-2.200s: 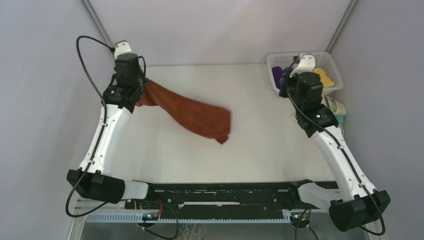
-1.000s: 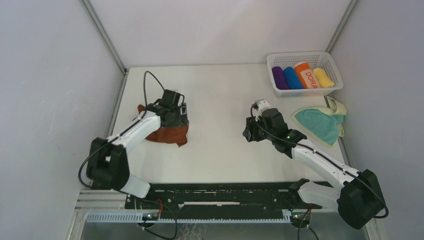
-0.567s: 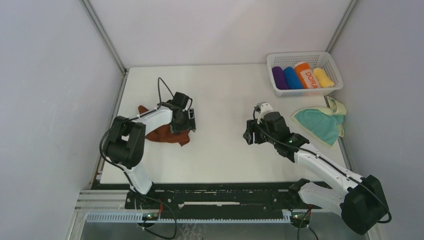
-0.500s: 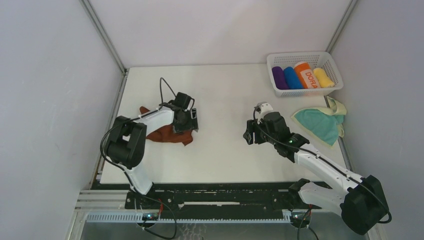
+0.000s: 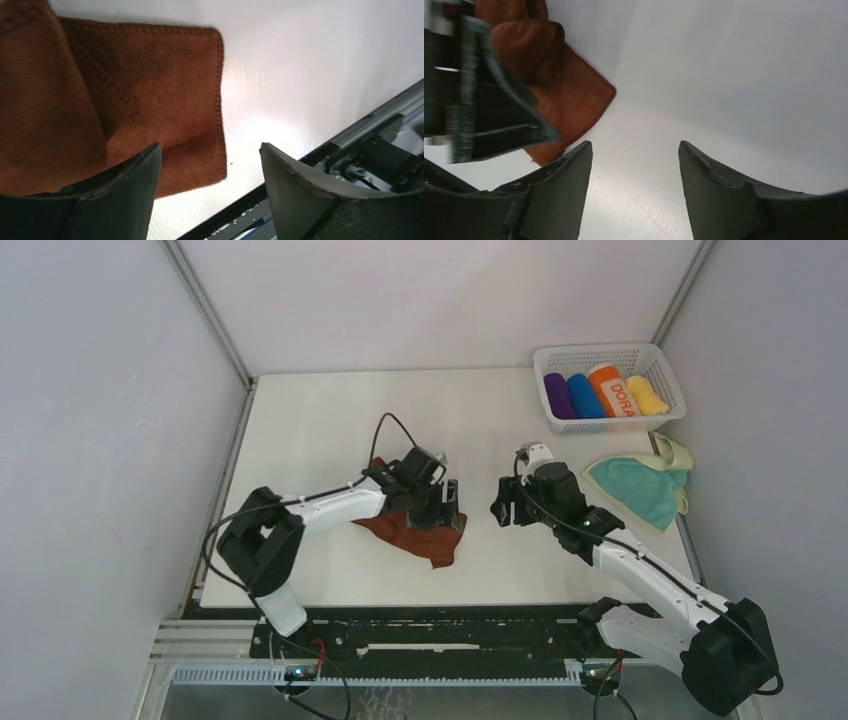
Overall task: Roll the towels
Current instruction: Flatten out the towel at the center of the board.
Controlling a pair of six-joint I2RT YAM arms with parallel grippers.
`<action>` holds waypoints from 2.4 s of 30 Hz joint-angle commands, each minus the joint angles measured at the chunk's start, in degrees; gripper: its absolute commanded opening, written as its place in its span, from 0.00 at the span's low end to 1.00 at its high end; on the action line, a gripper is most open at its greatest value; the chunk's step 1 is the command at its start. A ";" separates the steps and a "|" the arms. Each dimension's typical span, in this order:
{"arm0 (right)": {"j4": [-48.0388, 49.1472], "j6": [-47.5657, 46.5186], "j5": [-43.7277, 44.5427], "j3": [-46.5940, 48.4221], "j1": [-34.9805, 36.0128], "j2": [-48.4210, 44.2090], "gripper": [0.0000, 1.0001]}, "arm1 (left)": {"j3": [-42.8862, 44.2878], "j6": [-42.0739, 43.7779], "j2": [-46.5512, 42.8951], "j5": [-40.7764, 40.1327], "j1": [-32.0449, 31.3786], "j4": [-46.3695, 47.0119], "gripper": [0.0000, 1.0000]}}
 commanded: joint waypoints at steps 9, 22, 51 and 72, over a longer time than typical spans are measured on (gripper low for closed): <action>2.00 2.78 -8.66 2.09 -2.63 8.12 0.61 | -1.53 4.16 -20.91 -2.64 9.11 -3.40 0.79; -2.73 -0.40 -2.44 18.36 5.75 31.49 0.50 | -8.71 3.88 -22.10 8.86 23.86 0.62 0.76; -18.05 2.12 9.55 36.07 12.48 50.66 0.37 | -14.78 5.89 -28.37 8.38 27.24 0.52 0.77; -16.38 0.29 7.17 31.32 13.09 50.29 0.00 | -12.74 3.93 -22.21 8.00 24.65 1.72 0.71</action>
